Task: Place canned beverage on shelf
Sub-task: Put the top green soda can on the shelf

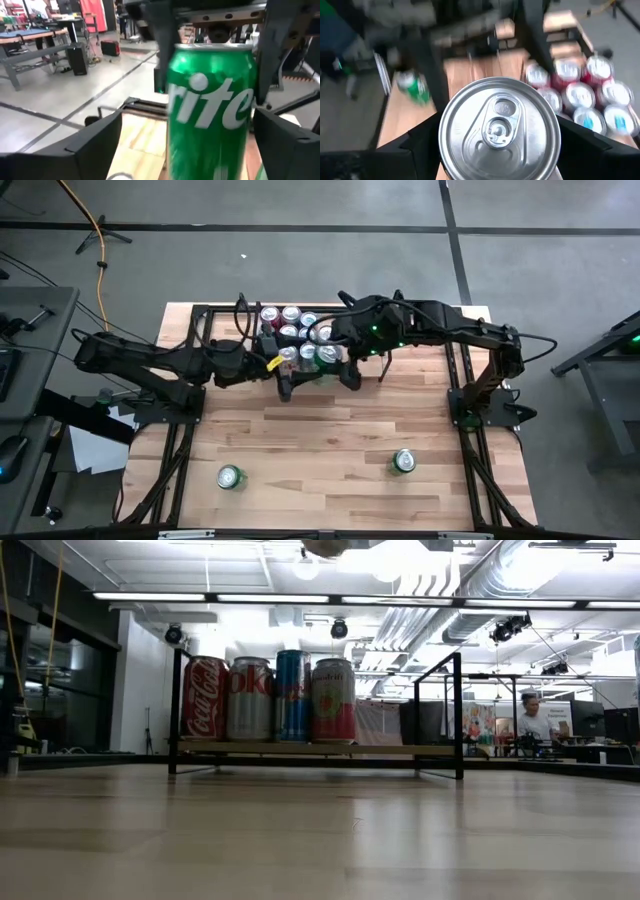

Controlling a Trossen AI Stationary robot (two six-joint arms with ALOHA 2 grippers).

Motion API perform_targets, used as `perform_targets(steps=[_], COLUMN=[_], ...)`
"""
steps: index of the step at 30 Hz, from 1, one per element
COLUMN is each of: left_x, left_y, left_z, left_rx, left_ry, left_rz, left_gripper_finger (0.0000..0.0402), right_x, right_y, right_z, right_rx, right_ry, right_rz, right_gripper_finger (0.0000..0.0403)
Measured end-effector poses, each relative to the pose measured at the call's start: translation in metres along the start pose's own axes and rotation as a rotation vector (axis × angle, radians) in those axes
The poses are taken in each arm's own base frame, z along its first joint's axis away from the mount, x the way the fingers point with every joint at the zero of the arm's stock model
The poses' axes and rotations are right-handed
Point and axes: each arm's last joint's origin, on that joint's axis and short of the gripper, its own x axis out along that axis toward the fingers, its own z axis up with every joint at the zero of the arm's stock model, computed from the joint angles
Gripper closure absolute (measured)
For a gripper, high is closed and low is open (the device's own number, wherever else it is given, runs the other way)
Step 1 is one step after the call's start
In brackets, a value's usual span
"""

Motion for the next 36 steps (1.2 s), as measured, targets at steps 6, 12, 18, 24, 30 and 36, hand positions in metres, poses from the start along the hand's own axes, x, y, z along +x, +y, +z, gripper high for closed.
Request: perform_targets(steps=[6, 12, 18, 24, 30, 36], left_x=[-0.036, -0.073, -0.094, -0.105, -0.109, -0.109], left_y=[0.019, 0.04, 0.049, 0.043, 0.04, 0.041], left_z=[0.016, 0.03, 0.039, 0.041, 0.041, 0.041], left_rx=[0.034, -0.114, -0.224, -0.283, -0.282, -0.257], left_ry=[0.068, 0.017, -0.035, -0.05, -0.056, -0.061], left_rz=[0.049, 0.112, 0.097, 0.029, 0.051, 0.096], left_gripper_finger=[0.004, 0.0038, 0.0037, 0.0037, 0.0037, 0.0037], right_x=[-0.007, -0.006, 0.025, 0.051, 0.038, 0.031], right_y=[-0.009, -0.036, -0.078, -0.109, -0.112, -0.099], right_z=[-0.014, -0.028, -0.038, -0.056, -0.049, -0.052], right_rx=[-0.115, -0.339, -0.428, -0.345, -0.328, -0.462], right_ry=[0.148, 0.345, 0.503, 0.655, 0.575, 0.66], right_rz=[-0.022, -0.052, -0.055, 0.069, 0.046, 0.015], right_gripper_finger=[0.0116, 0.0116, 0.0116, 0.0116, 0.0116, 0.0116])
